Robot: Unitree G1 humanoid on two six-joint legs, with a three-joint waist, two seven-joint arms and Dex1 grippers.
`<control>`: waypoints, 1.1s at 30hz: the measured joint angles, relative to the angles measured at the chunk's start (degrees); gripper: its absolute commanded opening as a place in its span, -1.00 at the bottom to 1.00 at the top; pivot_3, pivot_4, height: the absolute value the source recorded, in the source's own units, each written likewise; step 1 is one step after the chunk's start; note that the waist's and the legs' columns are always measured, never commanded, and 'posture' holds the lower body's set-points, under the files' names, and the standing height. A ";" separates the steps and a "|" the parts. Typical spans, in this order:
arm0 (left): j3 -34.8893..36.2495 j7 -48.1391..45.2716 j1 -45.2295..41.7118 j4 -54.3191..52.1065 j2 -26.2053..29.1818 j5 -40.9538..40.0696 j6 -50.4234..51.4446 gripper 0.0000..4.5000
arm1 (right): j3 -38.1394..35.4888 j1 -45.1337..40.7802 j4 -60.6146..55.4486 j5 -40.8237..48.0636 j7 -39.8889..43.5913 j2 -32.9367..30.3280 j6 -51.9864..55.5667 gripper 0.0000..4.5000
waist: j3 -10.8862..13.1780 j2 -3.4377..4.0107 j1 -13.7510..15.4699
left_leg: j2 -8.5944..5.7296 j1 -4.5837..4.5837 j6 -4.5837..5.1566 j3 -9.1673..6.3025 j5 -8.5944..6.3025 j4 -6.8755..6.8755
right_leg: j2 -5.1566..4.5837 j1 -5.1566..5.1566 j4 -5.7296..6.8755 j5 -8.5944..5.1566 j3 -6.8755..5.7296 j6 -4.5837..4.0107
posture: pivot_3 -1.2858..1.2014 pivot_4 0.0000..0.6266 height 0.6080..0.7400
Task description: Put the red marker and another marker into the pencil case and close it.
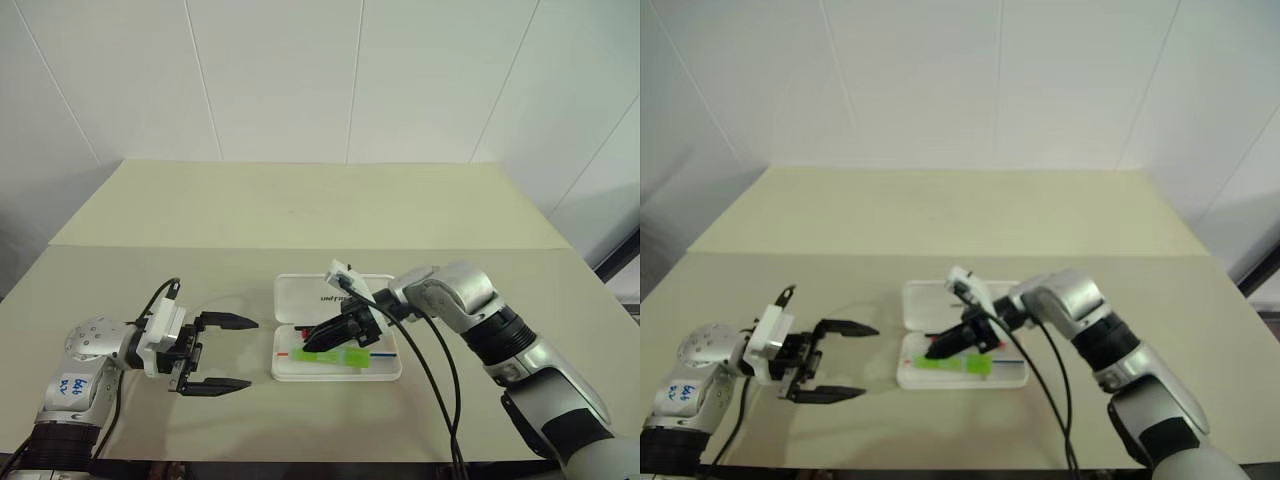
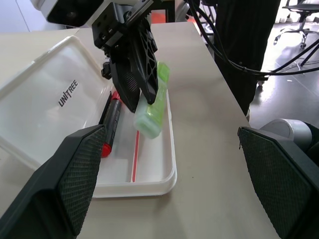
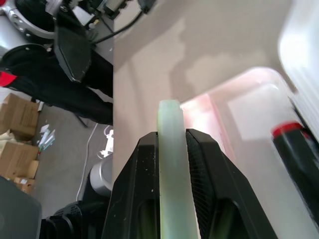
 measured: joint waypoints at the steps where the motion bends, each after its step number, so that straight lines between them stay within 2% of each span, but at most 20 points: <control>1: -0.01 0.00 0.00 0.00 0.00 0.00 0.00 1.00 | 0.00 0.00 0.05 -0.40 0.36 0.45 0.04 -0.39 | 0.00 0.00 0.00 | 0.00 0.00 0.00 0.00 0.00 0.00 | 0.00 0.00 0.01 0.00 0.00 0.00 | 0.03 -0.52 1.00; 33: 0.90 -0.05 2.00 0.18 1.46 -2.99 0.02 1.00 | 0.59 0.19 8.20 -11.89 6.34 7.46 -5.01 -0.39 | 0.00 0.00 -1.10 | -0.01 0.00 -0.14 0.00 0.08 0.06 | 0.01 -0.19 0.38 -0.02 0.03 -0.04 | 0.03 -0.52 1.00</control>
